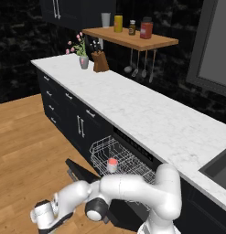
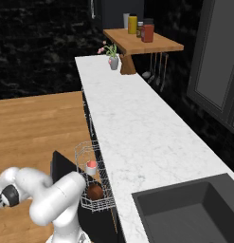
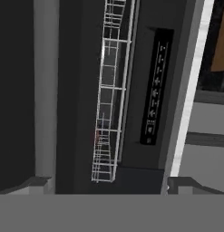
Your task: Pick up the cup and bowl from the counter, place them in the dishwasher, and close the dishwasher door.
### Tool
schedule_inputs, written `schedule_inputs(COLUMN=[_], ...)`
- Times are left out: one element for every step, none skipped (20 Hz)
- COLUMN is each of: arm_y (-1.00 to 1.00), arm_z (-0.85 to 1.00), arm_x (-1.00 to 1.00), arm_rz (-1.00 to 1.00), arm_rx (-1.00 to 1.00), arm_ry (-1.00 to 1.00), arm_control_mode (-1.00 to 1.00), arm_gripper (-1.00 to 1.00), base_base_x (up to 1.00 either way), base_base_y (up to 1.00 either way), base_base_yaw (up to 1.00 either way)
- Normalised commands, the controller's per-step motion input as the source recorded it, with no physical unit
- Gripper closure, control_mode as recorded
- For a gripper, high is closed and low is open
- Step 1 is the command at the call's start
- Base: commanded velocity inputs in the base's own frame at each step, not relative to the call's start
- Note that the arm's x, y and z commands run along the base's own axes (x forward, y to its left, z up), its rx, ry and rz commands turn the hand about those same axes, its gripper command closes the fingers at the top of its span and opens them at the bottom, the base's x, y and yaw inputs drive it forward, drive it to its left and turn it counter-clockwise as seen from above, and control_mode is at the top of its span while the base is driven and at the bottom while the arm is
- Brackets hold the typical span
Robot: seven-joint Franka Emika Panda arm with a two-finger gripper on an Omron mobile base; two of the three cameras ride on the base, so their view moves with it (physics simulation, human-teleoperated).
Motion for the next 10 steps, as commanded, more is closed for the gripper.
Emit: schedule_inputs(arm_y=[-0.19, -0.16, -0.16, -0.08, -0.08, -0.04, -0.01, -0.02, -0.02, -0.03], arm_z=[-0.61, -0.56, -0.56, -0.55, -0.56, -0.55, -0.55, -0.54, -0.56, -0.55], arm_x=[0.16, 0.18, 0.3, 0.3, 0.37, 0.41, 0.44, 0.46, 0.47, 0.51], arm_rz=[-0.03, -0.03, -0.03, -0.03, -0.03, -0.01, -0.01, 0.0, 0.0, 0.0], arm_rx=[-0.01, -0.02, -0.02, -0.02, -0.02, -0.03, -0.04, -0.05, -0.05, -0.07], arm_ry=[0.0, 0.0, 0.0, 0.0, 0.0, 0.0, 0.0, 0.0, 0.0, 0.0], arm_control_mode=[-1.0, -1.0, -1.0, -1.0, -1.0, -1.0, -1.0, -1.0, -1.0, -1.0], arm_gripper=[-1.0, -1.0, -1.0, -1.0, -1.0, -1.0, -1.0, -1.0, -1.0, -1.0], base_base_x=[0.0, 0.0, 0.0, 0.0, 0.0, 0.0, 0.0, 0.0, 0.0, 0.0], base_base_y=[0.0, 0.0, 0.0, 0.0, 0.0, 0.0, 0.0, 0.0, 0.0, 0.0], base_base_yaw=[0.0, 0.0, 0.0, 0.0, 0.0, 0.0, 0.0, 0.0, 0.0, 0.0])
